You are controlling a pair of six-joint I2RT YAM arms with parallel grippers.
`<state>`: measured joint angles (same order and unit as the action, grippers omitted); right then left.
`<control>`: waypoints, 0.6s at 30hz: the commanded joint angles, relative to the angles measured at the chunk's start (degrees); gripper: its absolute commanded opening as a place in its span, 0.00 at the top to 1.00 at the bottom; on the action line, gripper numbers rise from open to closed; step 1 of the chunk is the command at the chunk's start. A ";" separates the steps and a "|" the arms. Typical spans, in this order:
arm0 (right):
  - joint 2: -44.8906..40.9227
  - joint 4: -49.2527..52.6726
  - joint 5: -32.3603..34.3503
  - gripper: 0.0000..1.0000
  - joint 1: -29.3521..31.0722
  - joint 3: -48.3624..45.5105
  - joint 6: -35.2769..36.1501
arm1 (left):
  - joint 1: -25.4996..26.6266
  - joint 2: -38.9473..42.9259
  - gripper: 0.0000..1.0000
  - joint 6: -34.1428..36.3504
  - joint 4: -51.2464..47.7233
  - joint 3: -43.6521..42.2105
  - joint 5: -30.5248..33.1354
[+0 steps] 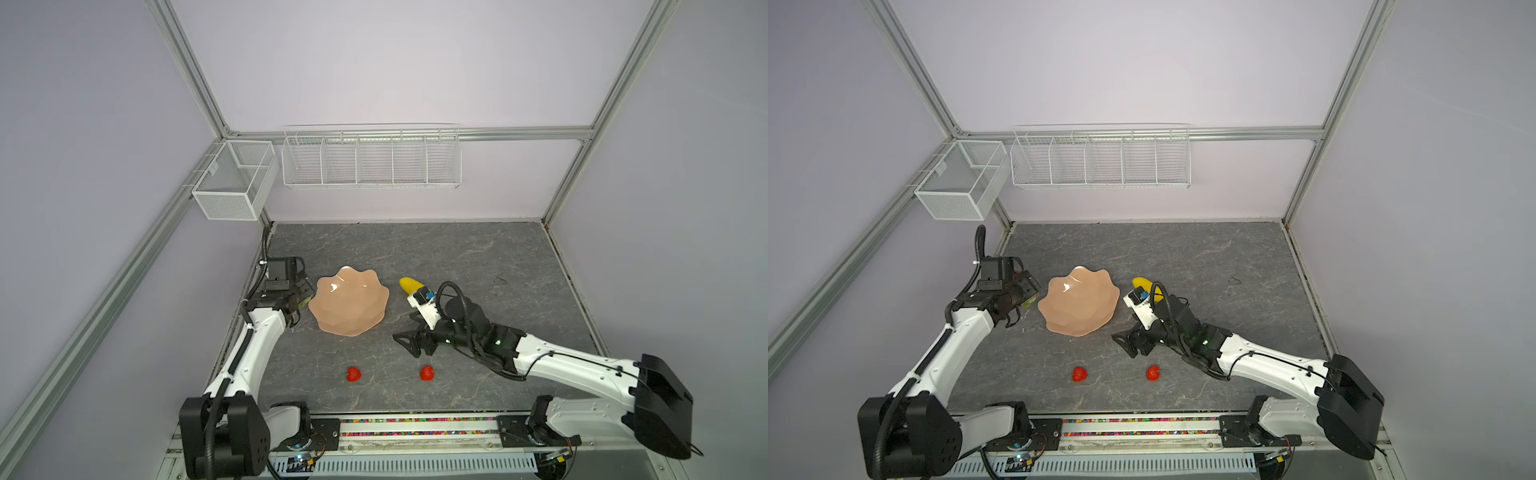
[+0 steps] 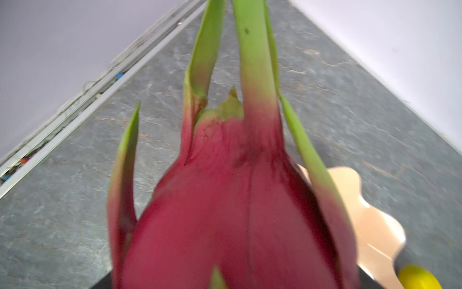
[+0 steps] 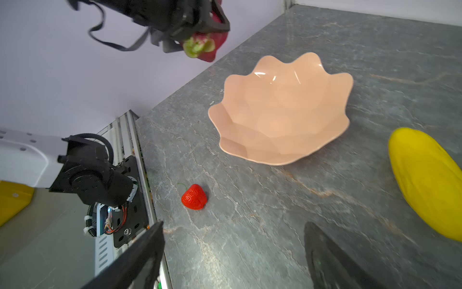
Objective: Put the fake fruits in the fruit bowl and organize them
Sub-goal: 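Lower the dragon fruit into the bowl while the right gripper nears the yellow fruit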
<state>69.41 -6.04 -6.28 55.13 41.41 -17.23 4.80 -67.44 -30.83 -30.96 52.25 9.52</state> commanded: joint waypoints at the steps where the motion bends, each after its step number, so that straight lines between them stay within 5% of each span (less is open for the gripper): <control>1: -4.06 5.25 2.54 0.11 -3.14 -3.73 -6.51 | 6.32 0.99 0.34 5.94 -3.26 0.21 -6.03; 7: -10.11 8.93 3.25 0.11 -5.21 -7.48 -7.89 | 16.01 -6.67 0.33 9.53 -4.65 3.01 -10.75; 18: -15.92 12.90 6.20 0.11 -5.25 -9.11 -7.74 | 18.50 -17.68 0.32 10.77 -0.37 5.02 -8.69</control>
<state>54.39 5.08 -1.45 50.00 33.58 -24.05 23.09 -83.57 -21.50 -33.08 55.46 -0.05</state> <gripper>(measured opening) 0.885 0.812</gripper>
